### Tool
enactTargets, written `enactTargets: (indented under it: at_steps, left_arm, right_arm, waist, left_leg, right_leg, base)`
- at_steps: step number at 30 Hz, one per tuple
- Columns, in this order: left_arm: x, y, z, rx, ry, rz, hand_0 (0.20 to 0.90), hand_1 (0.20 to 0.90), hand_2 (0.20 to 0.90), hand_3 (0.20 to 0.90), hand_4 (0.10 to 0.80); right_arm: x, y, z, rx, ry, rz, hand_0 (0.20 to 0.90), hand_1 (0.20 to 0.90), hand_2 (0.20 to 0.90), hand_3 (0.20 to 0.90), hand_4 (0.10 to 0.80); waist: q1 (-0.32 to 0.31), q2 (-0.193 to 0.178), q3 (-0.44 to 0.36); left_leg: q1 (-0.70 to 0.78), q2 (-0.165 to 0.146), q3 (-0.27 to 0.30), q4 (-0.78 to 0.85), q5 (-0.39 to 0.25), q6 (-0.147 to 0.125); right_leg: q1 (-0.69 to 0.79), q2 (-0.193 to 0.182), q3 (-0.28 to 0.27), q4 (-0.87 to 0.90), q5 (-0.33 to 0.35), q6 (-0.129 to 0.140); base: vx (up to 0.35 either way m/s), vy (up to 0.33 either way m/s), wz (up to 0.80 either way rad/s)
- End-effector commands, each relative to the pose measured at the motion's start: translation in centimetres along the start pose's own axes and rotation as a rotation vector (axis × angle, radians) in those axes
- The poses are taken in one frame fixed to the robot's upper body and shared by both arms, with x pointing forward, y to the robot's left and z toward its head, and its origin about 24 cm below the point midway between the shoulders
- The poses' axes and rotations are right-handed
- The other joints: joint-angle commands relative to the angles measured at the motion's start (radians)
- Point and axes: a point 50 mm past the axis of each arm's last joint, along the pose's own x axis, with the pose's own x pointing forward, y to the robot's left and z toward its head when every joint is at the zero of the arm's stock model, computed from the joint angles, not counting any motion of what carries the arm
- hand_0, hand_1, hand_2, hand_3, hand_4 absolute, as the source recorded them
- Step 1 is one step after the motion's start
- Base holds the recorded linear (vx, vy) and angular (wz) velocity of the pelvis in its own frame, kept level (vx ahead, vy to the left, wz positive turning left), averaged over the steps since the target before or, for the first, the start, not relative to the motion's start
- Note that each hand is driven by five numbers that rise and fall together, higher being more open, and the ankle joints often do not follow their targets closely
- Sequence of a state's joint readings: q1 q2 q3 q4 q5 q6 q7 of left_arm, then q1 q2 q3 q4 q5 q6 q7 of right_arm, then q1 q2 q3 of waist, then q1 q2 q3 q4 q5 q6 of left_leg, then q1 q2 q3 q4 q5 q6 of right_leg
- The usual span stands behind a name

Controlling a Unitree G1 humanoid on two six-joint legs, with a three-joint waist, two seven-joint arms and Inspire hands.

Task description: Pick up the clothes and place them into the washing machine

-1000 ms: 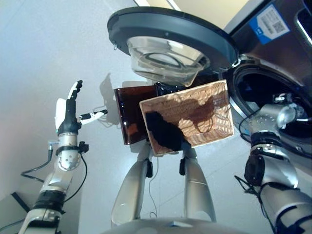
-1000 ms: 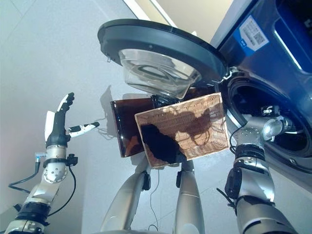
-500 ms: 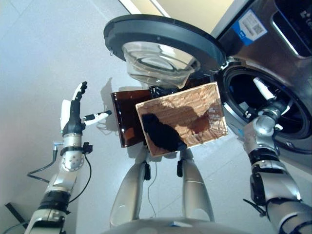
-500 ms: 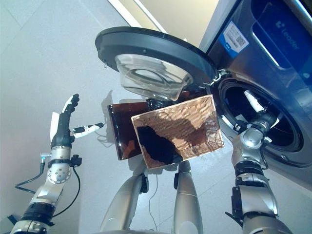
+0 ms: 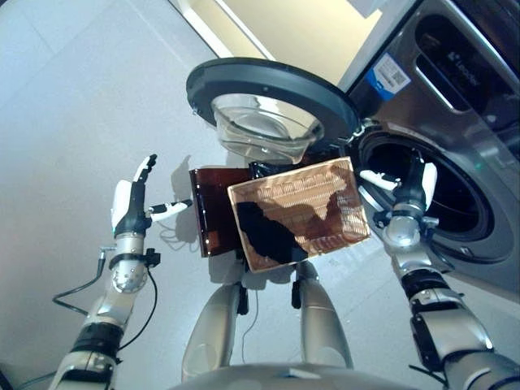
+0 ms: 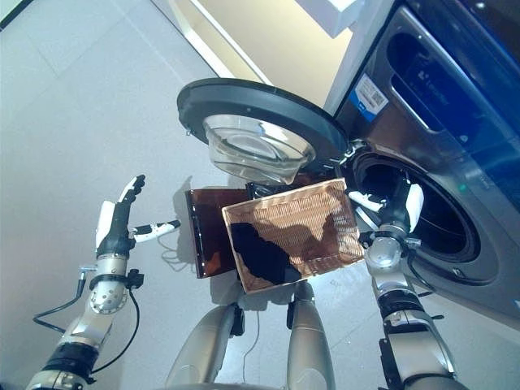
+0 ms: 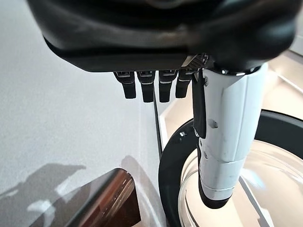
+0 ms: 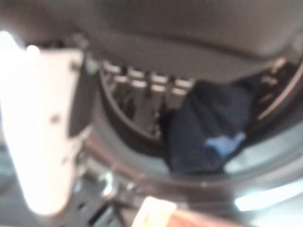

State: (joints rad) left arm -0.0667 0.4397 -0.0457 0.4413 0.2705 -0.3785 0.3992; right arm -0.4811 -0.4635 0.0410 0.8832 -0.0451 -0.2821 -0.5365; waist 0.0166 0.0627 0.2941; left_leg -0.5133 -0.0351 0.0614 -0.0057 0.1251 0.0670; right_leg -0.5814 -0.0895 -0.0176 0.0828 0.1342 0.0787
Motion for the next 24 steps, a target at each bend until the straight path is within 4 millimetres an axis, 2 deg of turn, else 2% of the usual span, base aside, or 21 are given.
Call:
enactTargets:
  at_steps: [1, 2, 7, 13, 20, 24]
  left_arm:
    - [0.1, 1.8, 0.7, 0.024, -0.093, 0.086, 0.9, 0.9, 0.9, 0.9, 0.8]
    - [0.1, 1.8, 0.7, 0.024, -0.093, 0.086, 0.9, 0.9, 0.9, 0.9, 0.8]
    - [0.1, 2.4, 1.0, 0.029, -0.114, 0.115, 0.9, 0.9, 0.9, 0.9, 0.8]
    - [-0.1, 2.3, 0.6, 0.027, -0.09, 0.11, 0.9, 0.9, 0.9, 0.9, 0.8]
    - [-0.3, 1.7, 0.0, 0.02, -0.051, 0.087, 0.9, 0.9, 0.9, 0.9, 0.8]
    - [-0.3, 1.8, -0.1, 0.017, -0.042, 0.102, 0.9, 0.9, 0.9, 0.9, 0.8]
  right_arm:
    - [0.4, -1.8, 0.5, -0.169, -0.122, -0.052, 0.9, 0.9, 0.9, 0.9, 0.8]
    - [0.4, -1.8, 0.5, -0.17, -0.123, -0.052, 0.9, 0.9, 0.9, 0.9, 0.8]
    - [0.2, -1.6, -1.0, -0.409, -0.109, 0.005, 0.9, 0.9, 0.9, 0.9, 0.8]
    - [-1.2, 0.0, -3.0, -0.491, -0.043, 0.113, 0.9, 0.9, 0.9, 0.9, 0.8]
    - [-3.7, 2.5, -4.5, -0.502, -0.019, 0.259, 0.9, 0.9, 0.9, 0.9, 0.8]
    - [-4.6, 3.2, -4.7, -0.432, 0.006, 0.254, 0.9, 0.9, 0.9, 0.9, 0.8]
  waist:
    - [0.025, -0.017, -0.105]
    - [0.025, -0.017, -0.106]
    - [0.032, -0.012, -0.109]
    - [0.032, -0.017, -0.111]
    - [0.022, -0.031, -0.114]
    - [0.017, -0.037, -0.112]
  left_leg:
    - [-0.016, -0.041, -0.01, 0.046, -0.104, -0.039]
    - [-0.017, -0.041, -0.01, 0.046, -0.104, -0.039]
    - [-0.03, -0.04, -0.014, 0.04, -0.097, -0.039]
    - [-0.033, -0.037, -0.011, 0.043, -0.098, -0.038]
    - [-0.01, -0.033, -0.005, 0.056, -0.107, -0.038]
    - [0.003, -0.031, -0.002, 0.058, -0.11, -0.039]
  right_leg:
    - [-0.003, 0.019, -0.026, -0.045, -0.009, -0.003]
    - [-0.004, 0.019, -0.026, -0.045, -0.009, -0.003]
    - [-0.023, 0.019, -0.026, -0.046, -0.007, -0.005]
    - [-0.027, 0.019, -0.027, -0.04, -0.007, -0.007]
    - [-0.003, 0.023, -0.023, -0.034, -0.013, -0.009]
    - [0.009, 0.024, -0.017, -0.031, -0.018, -0.01]
  base:
    - [0.0, 0.0, 0.0]
    - [0.0, 0.0, 0.0]
    - [0.0, 0.0, 0.0]
    - [-0.006, 0.001, -0.02]
    - [0.007, 0.002, -0.05]
    - [0.006, -0.006, -0.03]
